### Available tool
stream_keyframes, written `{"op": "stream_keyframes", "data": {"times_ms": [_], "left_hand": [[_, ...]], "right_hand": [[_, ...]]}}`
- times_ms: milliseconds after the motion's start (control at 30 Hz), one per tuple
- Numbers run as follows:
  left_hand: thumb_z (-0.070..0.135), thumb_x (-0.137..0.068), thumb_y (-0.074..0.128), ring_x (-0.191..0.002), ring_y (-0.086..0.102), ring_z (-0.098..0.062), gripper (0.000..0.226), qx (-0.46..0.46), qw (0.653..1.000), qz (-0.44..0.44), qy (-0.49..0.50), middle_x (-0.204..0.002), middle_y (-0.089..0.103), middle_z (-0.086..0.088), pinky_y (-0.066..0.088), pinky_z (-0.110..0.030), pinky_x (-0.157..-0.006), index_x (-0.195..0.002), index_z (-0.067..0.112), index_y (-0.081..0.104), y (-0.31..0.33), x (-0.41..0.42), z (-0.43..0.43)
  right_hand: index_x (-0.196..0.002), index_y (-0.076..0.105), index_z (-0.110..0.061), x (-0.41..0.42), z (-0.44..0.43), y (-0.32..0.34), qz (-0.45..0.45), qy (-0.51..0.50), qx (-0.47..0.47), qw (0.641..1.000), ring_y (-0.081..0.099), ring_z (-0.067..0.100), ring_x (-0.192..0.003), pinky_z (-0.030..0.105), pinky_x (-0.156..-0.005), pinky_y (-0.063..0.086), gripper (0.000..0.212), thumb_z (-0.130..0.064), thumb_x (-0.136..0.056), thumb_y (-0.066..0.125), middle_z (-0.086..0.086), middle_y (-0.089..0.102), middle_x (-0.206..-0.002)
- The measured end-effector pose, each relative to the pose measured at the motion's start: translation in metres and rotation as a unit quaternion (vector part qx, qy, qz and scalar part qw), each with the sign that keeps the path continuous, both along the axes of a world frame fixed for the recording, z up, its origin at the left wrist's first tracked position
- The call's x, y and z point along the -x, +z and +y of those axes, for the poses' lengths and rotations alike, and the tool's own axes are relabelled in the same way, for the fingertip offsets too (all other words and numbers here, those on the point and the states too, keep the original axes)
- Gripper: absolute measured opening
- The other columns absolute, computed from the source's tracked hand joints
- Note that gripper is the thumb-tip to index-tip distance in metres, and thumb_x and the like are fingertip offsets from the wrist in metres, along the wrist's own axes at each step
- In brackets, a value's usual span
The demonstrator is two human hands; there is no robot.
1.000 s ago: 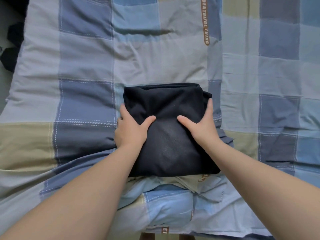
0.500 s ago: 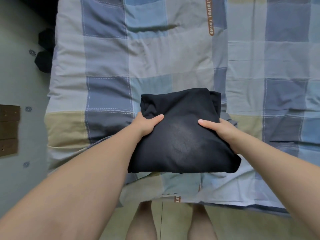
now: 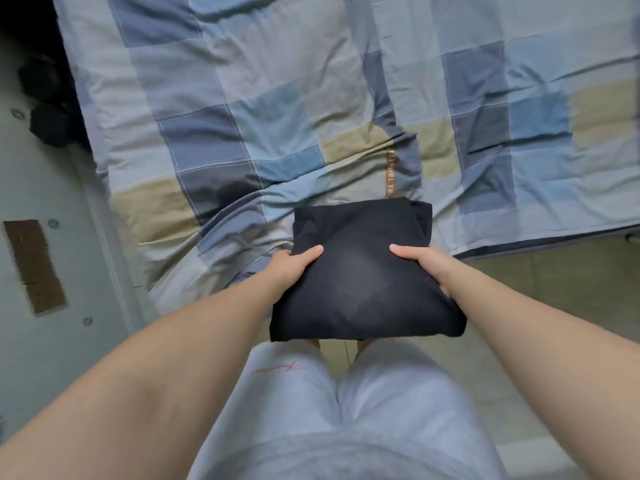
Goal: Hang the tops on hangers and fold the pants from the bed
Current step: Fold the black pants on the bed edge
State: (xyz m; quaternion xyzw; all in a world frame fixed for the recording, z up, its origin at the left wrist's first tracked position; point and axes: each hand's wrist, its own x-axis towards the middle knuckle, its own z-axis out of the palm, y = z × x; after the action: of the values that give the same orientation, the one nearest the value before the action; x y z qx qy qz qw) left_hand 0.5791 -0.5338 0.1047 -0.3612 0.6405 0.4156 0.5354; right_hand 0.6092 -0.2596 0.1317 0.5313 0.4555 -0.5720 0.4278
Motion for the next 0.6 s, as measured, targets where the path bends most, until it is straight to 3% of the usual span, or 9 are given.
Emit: {"op": "stream_keyframes", "data": {"times_ms": [100,200,267,333,400,433,500,600], "left_hand": [[0.058,-0.076,0.078,-0.096,0.071,-0.025,0.064,0.006,0.999,0.001,-0.040,-0.108,0.074,-0.003,0.056,-0.040,-0.094,-0.121,0.012,0.068,0.030,-0.026,-0.007],[0.058,-0.076,0.078,-0.094,0.072,-0.026,0.061,0.002,0.995,0.023,-0.095,-0.105,0.075,-0.003,0.056,-0.041,-0.095,-0.117,0.012,0.070,0.062,-0.037,-0.003],[0.057,-0.077,0.078,-0.094,0.072,-0.024,0.058,-0.006,0.990,0.037,-0.133,-0.104,0.075,-0.002,0.058,-0.039,-0.092,-0.115,0.013,0.071,0.081,-0.038,0.006],[0.057,-0.078,0.077,-0.087,0.071,-0.016,0.047,-0.015,0.982,0.065,-0.175,-0.098,0.073,0.005,0.058,-0.029,-0.076,-0.104,0.019,0.069,0.101,-0.036,0.022],[0.056,-0.078,0.078,-0.076,0.068,-0.009,0.037,-0.028,0.973,0.095,-0.210,-0.088,0.069,0.011,0.051,-0.021,-0.058,-0.094,0.026,0.064,0.120,-0.032,0.043],[0.055,-0.078,0.079,-0.074,0.070,-0.011,0.038,-0.043,0.967,0.105,-0.229,-0.087,0.070,0.010,0.051,-0.021,-0.056,-0.096,0.025,0.064,0.128,-0.031,0.055],[0.052,-0.078,0.080,-0.077,0.074,-0.015,0.043,-0.075,0.951,0.124,-0.272,-0.092,0.074,0.004,0.058,-0.025,-0.065,-0.104,0.020,0.067,0.145,-0.032,0.082],[0.049,-0.080,0.080,-0.094,0.073,-0.019,0.047,-0.118,0.926,0.159,-0.322,-0.106,0.075,0.001,0.057,-0.039,-0.093,-0.113,0.018,0.068,0.168,-0.039,0.126]], "right_hand": [[-0.121,0.066,-0.007,-0.044,-0.011,0.035,-0.005,-0.051,-0.021,0.998,0.076,0.030,-0.083,0.034,-0.063,0.059,0.050,-0.027,-0.078,0.084,0.013,0.077,-0.099],[-0.123,0.065,-0.006,-0.085,-0.017,0.071,0.009,-0.116,-0.051,0.992,0.075,0.033,-0.091,0.039,-0.075,0.060,0.052,-0.025,-0.078,0.084,0.014,0.076,-0.105],[-0.116,0.066,-0.007,-0.110,-0.018,0.096,0.036,-0.168,-0.072,0.982,0.076,0.029,-0.080,0.034,-0.062,0.060,0.043,-0.023,-0.079,0.083,0.012,0.078,-0.094],[-0.109,0.065,-0.009,-0.134,-0.017,0.120,0.066,-0.223,-0.103,0.967,0.076,0.024,-0.071,0.030,-0.053,0.058,0.036,-0.022,-0.080,0.083,0.008,0.078,-0.087],[-0.114,0.064,-0.009,-0.157,-0.012,0.141,0.095,-0.269,-0.140,0.948,0.076,0.027,-0.082,0.032,-0.061,0.059,0.041,-0.022,-0.080,0.083,0.010,0.076,-0.099],[-0.118,0.063,-0.008,-0.169,-0.010,0.150,0.107,-0.289,-0.158,0.938,0.075,0.029,-0.089,0.034,-0.067,0.060,0.045,-0.023,-0.080,0.083,0.010,0.075,-0.105],[-0.122,0.063,-0.009,-0.191,-0.004,0.169,0.127,-0.330,-0.190,0.916,0.074,0.029,-0.092,0.037,-0.075,0.060,0.049,-0.024,-0.080,0.083,0.009,0.074,-0.109],[-0.116,0.067,-0.014,-0.227,0.008,0.194,0.165,-0.395,-0.229,0.874,0.076,0.023,-0.084,0.032,-0.066,0.060,0.041,-0.024,-0.080,0.083,0.003,0.078,-0.098]]}}
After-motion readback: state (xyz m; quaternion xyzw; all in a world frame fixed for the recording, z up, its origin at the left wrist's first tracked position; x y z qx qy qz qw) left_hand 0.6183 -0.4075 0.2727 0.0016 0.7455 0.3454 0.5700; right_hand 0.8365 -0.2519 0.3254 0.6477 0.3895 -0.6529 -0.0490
